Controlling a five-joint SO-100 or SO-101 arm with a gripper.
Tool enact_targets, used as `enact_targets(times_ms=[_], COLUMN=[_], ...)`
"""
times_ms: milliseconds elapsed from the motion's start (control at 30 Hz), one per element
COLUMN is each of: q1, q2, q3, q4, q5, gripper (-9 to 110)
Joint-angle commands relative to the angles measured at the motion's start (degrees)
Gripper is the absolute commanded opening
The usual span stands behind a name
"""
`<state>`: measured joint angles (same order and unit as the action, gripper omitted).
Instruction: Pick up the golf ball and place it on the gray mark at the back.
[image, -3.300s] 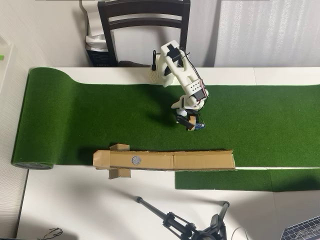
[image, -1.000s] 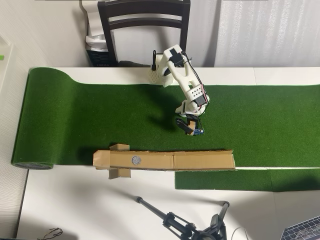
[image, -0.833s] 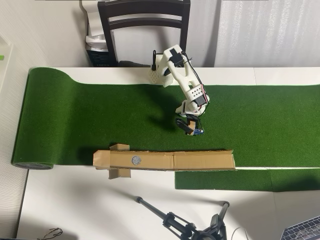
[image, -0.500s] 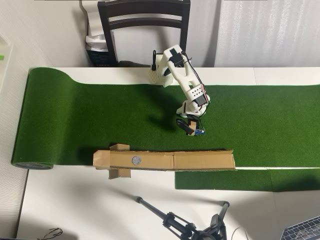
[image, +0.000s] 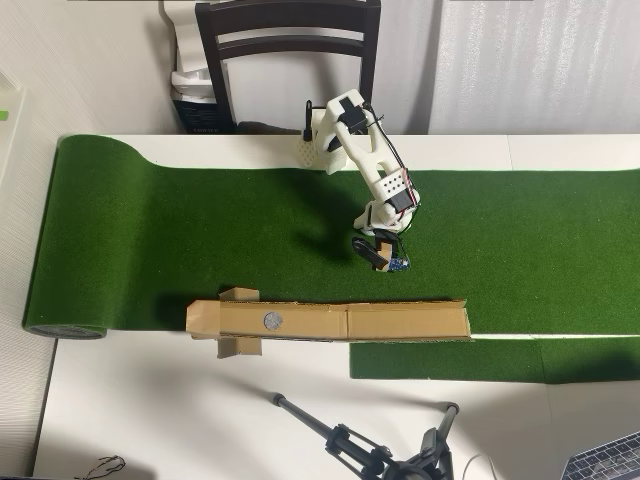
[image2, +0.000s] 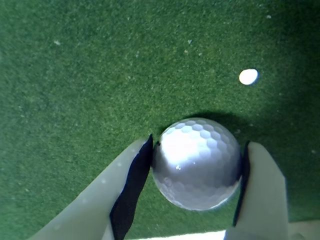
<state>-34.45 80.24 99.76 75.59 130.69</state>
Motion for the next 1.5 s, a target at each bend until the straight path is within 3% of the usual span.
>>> enact_targets(times_ms=[0,700,1067,1467], q1=[0.35,2.99,5.54,19.95], q2=[1.32,2.11,2.2,2.11], q3=[-4.22,-5.36,-31.29,-41.75], q4=[0.62,0.79,20.57,20.13], q5=[-0.18,-0.18,0.44,-7.38], gripper=[24,12,12,12])
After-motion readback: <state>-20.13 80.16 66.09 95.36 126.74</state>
